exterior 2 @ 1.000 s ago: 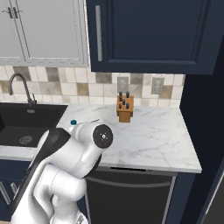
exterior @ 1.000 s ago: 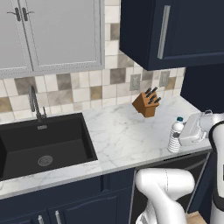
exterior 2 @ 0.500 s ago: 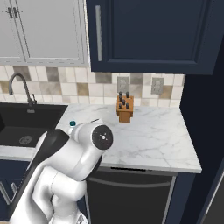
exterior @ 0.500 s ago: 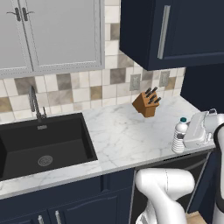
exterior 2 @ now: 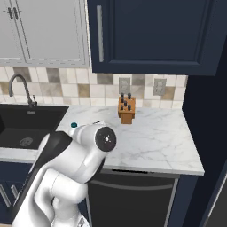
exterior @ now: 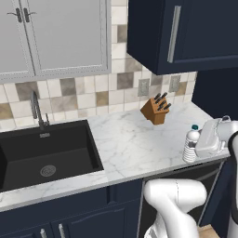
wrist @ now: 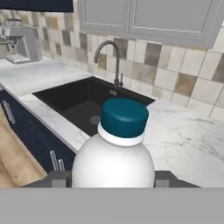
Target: Take the bottled waters from the counter and place them in the freezer to freeze. Close the freezer door after placing the bottles.
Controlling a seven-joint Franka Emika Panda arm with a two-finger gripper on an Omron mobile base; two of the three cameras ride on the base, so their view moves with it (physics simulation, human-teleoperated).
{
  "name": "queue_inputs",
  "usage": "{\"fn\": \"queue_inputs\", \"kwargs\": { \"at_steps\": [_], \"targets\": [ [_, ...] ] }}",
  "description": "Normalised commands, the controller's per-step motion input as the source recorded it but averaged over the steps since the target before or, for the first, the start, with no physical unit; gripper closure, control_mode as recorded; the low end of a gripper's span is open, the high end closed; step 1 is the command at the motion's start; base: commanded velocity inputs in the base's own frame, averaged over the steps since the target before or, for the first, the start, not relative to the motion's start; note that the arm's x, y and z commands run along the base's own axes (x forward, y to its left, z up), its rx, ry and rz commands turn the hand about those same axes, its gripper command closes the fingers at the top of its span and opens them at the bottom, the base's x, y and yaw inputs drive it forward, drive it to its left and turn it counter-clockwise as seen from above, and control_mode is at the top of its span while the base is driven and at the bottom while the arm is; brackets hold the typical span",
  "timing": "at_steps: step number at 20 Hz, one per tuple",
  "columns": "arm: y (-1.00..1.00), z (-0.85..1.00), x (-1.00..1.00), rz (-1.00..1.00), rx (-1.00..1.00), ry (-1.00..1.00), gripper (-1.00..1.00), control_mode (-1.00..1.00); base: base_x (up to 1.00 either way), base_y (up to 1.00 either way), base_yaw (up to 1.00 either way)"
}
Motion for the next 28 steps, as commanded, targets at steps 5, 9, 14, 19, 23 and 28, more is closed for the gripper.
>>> {"fn": "queue_inputs", "kwargs": {
  "at_steps": [5,9,14,19,23,28],
  "targets": [
    [0.01,-0.09,-0.12,-0.01,0.06,-0.05,1.00,-1.00,0.00,0.00,0.00],
    [0.00,0.00,0.00,0.00,0.00,0.00,1.00,1.00,-0.48,0.00,-0.21],
    [0.00,0.00,0.00,0.00,0.00,0.00,1.00,1.00,-0.59,0.00,-0.41],
    [0.00,0.00,0.00,0.00,0.00,0.00,1.00,1.00,-0.62,-0.06,-0.66],
    [0.00,0.00,0.00,0.00,0.00,0.00,1.00,1.00,-0.40,-0.01,-0.80],
    [0.00,0.00,0.00,0.00,0.00,0.00,1.00,1.00,-0.15,-0.06,-0.86]
  ]
}}
